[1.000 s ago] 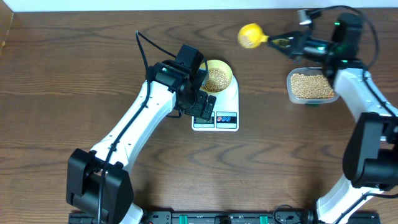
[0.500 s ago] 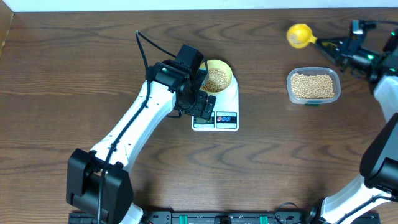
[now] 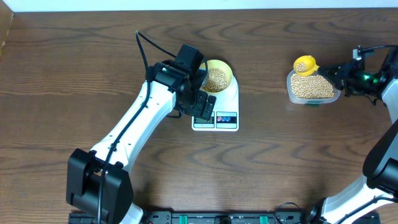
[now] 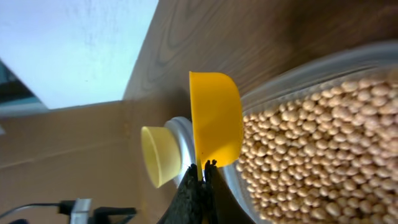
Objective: Scoop item into bowl and weigh 50g on scale
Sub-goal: 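Lower the scoop into the tub and drag it through soybeans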
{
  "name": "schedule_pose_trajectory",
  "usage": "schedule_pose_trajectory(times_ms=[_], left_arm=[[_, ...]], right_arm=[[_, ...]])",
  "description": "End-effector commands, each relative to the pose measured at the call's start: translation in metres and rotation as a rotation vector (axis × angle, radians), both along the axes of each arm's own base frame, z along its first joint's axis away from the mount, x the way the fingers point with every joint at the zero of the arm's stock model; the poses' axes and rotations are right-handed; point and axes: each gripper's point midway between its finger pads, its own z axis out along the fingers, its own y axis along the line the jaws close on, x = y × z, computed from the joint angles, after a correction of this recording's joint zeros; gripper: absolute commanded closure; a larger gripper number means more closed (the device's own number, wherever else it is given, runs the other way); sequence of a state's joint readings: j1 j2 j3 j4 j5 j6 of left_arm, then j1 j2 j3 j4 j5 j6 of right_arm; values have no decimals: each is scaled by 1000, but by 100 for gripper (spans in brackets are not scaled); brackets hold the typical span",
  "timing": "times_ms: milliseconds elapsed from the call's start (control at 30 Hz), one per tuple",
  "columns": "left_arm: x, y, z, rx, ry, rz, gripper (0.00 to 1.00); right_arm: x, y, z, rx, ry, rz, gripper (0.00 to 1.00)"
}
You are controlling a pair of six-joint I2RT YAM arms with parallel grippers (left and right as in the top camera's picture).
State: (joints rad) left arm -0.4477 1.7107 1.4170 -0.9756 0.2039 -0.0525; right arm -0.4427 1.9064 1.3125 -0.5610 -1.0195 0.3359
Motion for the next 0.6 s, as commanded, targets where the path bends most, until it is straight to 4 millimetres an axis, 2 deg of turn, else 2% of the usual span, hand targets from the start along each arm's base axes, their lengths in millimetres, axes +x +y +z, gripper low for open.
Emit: schedule_pose_trajectory(times_ms=[0, 267, 400, 567], left_arm=[[-1, 1, -4, 4, 13, 9, 2], [-1, 1, -4, 4, 14, 9, 2], [-1, 1, -4, 4, 13, 9, 2], [-1, 1, -4, 4, 14, 9, 2]], right_arm=[[3, -6, 11, -106, -63, 11, 99], [-2, -16, 53, -244, -123, -43, 99], [-11, -26, 64, -357, -99, -98, 99], [-21, -15, 67, -436, -82, -70, 99]])
